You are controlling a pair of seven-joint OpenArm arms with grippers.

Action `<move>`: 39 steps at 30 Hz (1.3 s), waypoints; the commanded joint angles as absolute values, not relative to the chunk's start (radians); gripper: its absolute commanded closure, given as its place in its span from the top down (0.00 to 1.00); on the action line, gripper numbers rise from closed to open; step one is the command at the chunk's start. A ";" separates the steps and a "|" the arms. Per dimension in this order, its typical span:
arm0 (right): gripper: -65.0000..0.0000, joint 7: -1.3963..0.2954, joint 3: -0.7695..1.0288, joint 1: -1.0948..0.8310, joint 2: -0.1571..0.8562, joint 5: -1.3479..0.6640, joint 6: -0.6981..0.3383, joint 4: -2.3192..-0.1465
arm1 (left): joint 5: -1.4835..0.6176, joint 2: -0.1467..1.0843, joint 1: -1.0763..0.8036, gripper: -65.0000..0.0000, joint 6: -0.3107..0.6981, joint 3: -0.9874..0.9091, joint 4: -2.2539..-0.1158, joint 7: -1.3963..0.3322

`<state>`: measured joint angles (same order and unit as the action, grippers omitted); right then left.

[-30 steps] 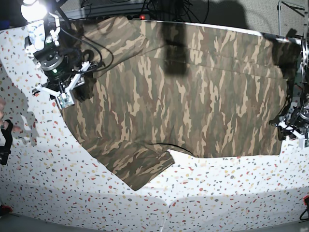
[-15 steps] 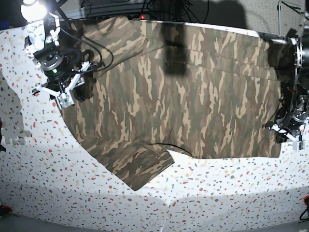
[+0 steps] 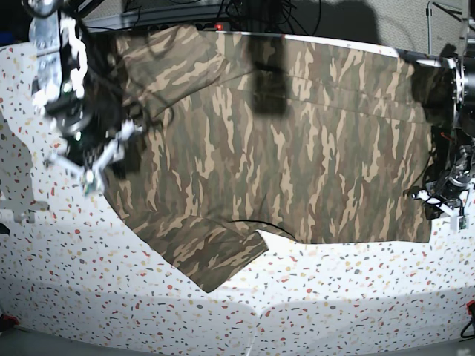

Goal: Fold the T-shirt properly

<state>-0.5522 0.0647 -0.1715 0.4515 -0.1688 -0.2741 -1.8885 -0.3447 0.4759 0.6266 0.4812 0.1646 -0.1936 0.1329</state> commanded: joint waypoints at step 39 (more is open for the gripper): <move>0.46 -0.619 -0.081 0.755 0.335 -0.131 -0.509 -0.690 | -0.342 0.493 0.609 0.00 0.481 0.165 -0.200 0.240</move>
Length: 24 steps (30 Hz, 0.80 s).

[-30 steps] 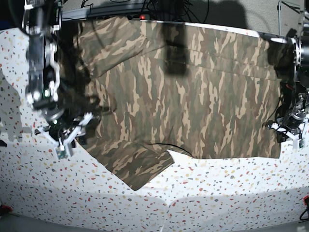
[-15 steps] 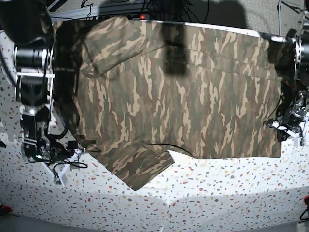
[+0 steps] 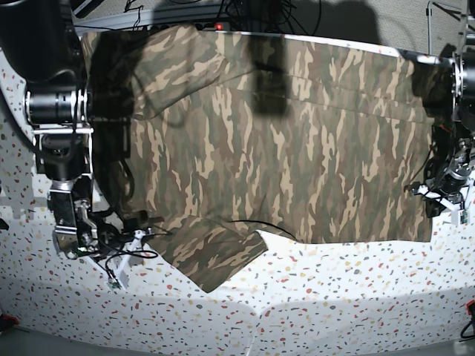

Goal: Fold the T-shirt properly

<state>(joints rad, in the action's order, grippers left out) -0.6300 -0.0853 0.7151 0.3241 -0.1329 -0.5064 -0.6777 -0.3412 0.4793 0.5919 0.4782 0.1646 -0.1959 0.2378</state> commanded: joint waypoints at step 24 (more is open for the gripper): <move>0.11 -0.542 -0.081 0.759 0.313 -0.021 -0.506 -0.490 | -0.342 0.493 0.579 0.00 0.482 0.165 -0.201 0.278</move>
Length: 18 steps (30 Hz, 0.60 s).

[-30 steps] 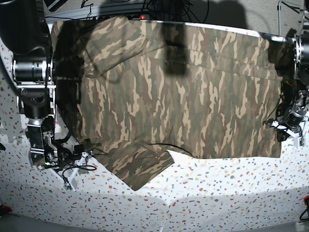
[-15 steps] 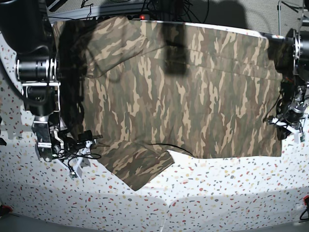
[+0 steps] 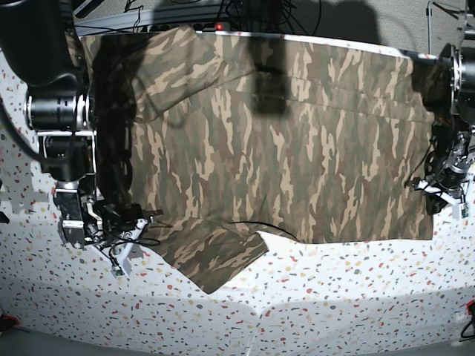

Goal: Fold the T-shirt properly

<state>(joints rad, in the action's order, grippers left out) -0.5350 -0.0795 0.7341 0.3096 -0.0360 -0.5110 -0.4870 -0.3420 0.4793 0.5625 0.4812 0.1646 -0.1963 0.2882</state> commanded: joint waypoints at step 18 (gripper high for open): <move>0.00 -0.633 -0.079 0.777 0.313 -0.070 -0.605 -0.753 | -0.481 0.560 0.600 0.00 0.483 0.165 -0.373 0.102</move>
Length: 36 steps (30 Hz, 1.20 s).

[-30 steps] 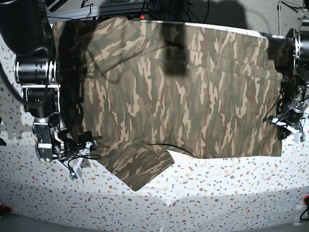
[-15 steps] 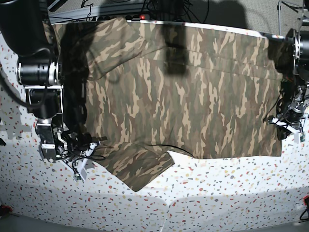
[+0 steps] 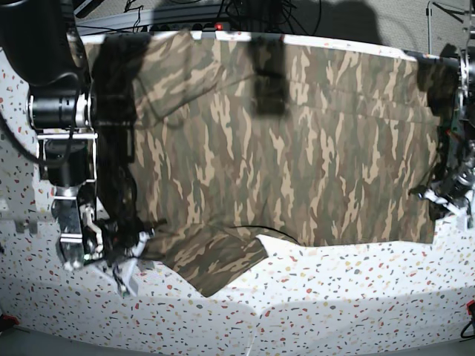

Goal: Fold the T-shirt properly
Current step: 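Lift the hem and fold it over toward the collar with both grippers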

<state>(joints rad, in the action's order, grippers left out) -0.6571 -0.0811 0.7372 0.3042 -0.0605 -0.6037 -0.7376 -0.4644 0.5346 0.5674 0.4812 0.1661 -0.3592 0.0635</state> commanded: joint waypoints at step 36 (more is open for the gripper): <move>0.00 -0.845 0.317 0.044 0.349 -0.402 -0.622 -1.789 | -0.656 0.729 -0.067 0.00 0.482 -0.205 -1.179 -0.167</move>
<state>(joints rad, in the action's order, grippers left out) -0.8703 0.3077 0.0254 0.3340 -0.3965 -0.6193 -1.7668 -0.6437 0.7002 -0.0822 0.4816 -0.1909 -1.1645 -0.1898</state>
